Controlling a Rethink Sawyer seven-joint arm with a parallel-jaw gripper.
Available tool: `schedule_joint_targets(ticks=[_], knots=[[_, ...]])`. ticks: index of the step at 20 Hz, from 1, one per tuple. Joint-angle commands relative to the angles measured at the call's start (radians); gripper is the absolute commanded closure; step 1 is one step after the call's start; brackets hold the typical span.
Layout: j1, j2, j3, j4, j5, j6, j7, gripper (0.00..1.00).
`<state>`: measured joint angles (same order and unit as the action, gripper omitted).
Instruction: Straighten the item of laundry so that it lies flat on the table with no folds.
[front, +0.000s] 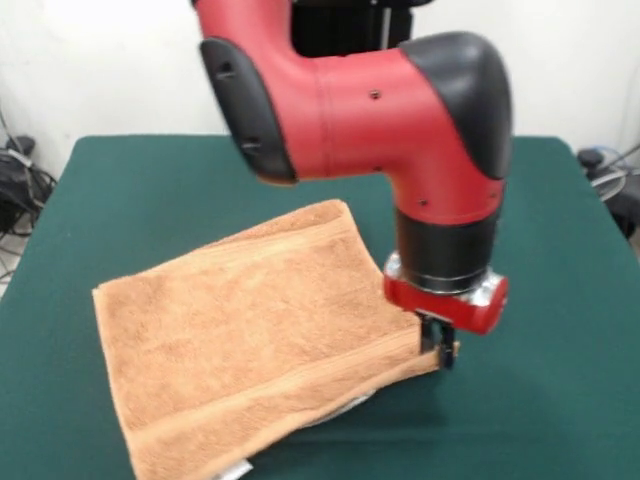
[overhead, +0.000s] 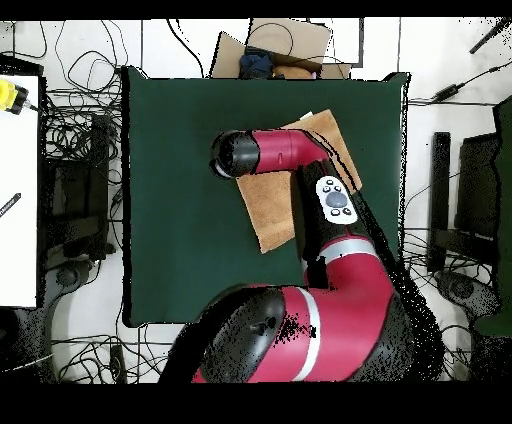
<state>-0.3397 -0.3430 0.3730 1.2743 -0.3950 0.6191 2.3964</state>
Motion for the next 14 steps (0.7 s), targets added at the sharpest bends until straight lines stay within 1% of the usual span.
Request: schedule_joint_targets(ticks=[1,4,6,8,9,11,12,14], knots=[[0.052,0.007,0.034,0.037,0.007,-0.074,0.021,1.00],[0.056,0.017,-0.028,0.016,-0.062,-0.080,-0.017,1.00],[0.013,0.044,-0.052,0.018,-0.113,-0.123,-0.071,1.00],[-0.072,0.103,-0.031,-0.020,-0.180,-0.153,-0.215,1.00],[-0.118,0.132,-0.003,-0.046,-0.195,-0.111,-0.311,1.00],[-0.181,0.166,0.045,-0.089,-0.258,-0.110,-0.454,1.00],[-0.202,0.179,0.062,-0.107,-0.280,-0.102,-0.500,1.00],[-0.234,0.195,0.093,-0.123,-0.319,-0.124,-0.546,1.00]])
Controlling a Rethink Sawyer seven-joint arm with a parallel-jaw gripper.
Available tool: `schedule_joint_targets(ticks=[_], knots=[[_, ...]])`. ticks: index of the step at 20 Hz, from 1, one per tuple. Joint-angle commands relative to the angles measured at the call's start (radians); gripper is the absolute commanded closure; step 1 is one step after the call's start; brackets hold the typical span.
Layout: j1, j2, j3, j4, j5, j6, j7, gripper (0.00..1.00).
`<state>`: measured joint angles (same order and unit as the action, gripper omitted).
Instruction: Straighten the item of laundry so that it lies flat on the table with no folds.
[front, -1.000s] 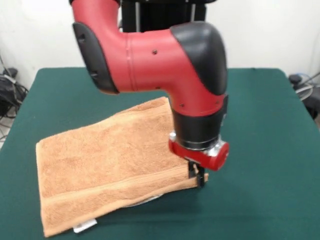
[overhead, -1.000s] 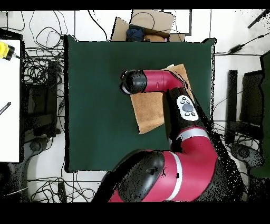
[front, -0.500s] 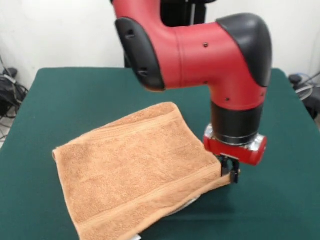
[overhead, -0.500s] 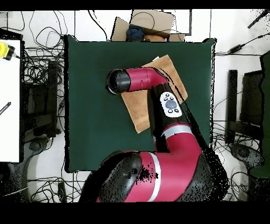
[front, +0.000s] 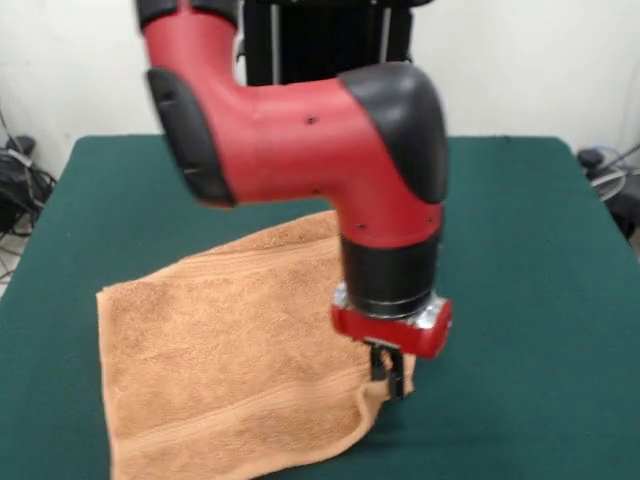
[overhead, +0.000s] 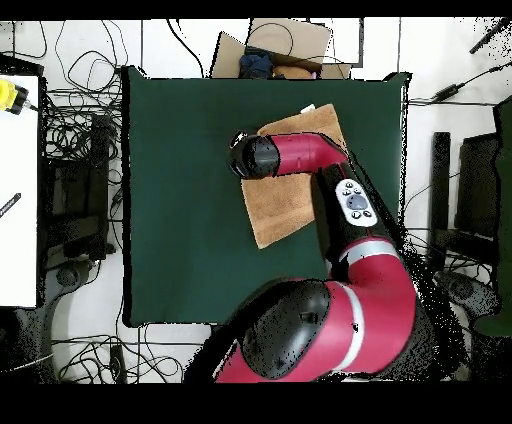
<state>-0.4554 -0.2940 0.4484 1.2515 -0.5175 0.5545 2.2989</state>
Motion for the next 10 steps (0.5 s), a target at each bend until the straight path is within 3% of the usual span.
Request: schedule_joint_targets(ticks=[1,5,8,10], knots=[[-0.132,0.157,0.034,-0.108,-0.198,-0.049,-0.468,1.00],[-0.201,0.206,0.117,-0.109,-0.222,-0.120,-0.538,1.00],[-0.111,0.173,-0.009,-0.142,-0.238,-0.105,-0.390,1.00],[-0.094,0.167,-0.044,-0.147,-0.251,-0.145,-0.371,1.00]])
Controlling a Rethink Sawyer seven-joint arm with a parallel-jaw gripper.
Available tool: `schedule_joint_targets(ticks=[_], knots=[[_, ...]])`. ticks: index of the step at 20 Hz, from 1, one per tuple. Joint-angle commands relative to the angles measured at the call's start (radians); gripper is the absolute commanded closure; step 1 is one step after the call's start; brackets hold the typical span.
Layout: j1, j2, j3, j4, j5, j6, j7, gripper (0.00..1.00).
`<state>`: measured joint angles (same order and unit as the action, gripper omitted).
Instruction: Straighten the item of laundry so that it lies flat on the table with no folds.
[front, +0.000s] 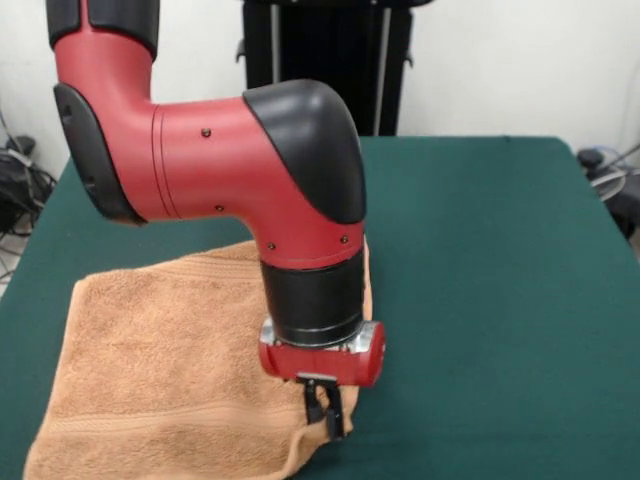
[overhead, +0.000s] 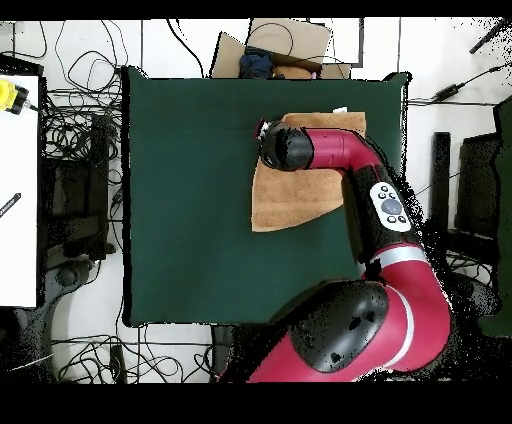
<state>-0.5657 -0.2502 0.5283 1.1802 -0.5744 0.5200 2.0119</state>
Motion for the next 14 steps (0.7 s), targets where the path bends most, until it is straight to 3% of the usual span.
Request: schedule_joint_targets(ticks=[1,5,14], knots=[[0.008,0.126,-0.116,-0.076,-0.193,-0.121,-0.107,1.00],[0.003,0.155,-0.086,-0.139,-0.181,0.032,-0.260,1.00],[-0.028,0.177,-0.047,-0.123,-0.128,0.057,-0.283,1.00]])
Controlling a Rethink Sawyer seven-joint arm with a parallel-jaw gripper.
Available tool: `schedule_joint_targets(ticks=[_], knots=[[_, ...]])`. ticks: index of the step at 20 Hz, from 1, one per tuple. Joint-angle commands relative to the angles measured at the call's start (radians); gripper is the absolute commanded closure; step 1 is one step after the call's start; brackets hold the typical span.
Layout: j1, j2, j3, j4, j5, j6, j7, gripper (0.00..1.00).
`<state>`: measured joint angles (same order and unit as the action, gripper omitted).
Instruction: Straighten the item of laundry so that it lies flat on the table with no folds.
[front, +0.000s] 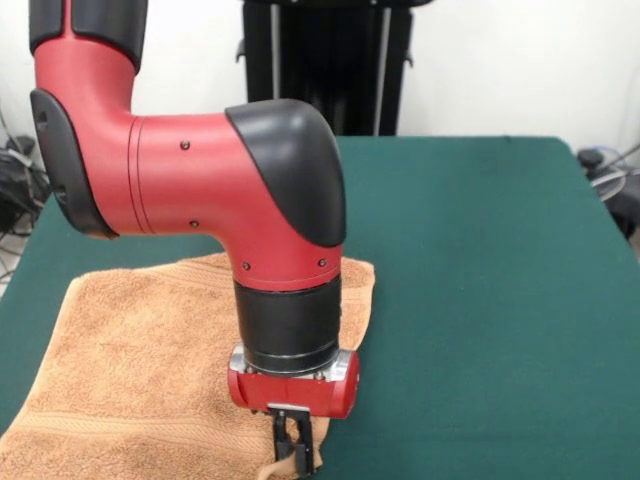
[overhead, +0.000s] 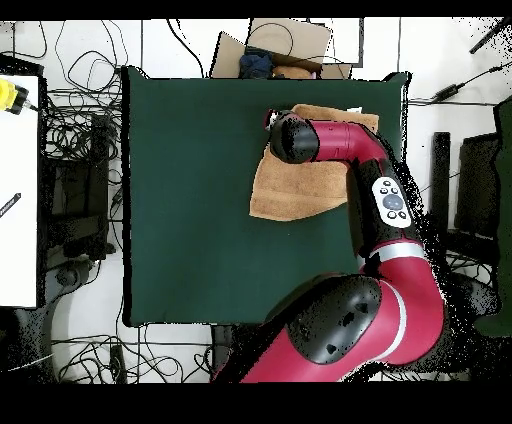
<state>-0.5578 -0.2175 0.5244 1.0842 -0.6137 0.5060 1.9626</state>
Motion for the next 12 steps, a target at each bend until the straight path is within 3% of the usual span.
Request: schedule_joint_targets(ticks=[1,6,12], knots=[[-0.030,0.135,-0.048,-0.016,-0.086,0.068,-0.219,1.00],[-0.018,0.114,-0.055,0.013,-0.067,0.084,-0.184,1.00],[-0.013,0.113,-0.044,-0.008,-0.063,0.133,-0.230,1.00]])
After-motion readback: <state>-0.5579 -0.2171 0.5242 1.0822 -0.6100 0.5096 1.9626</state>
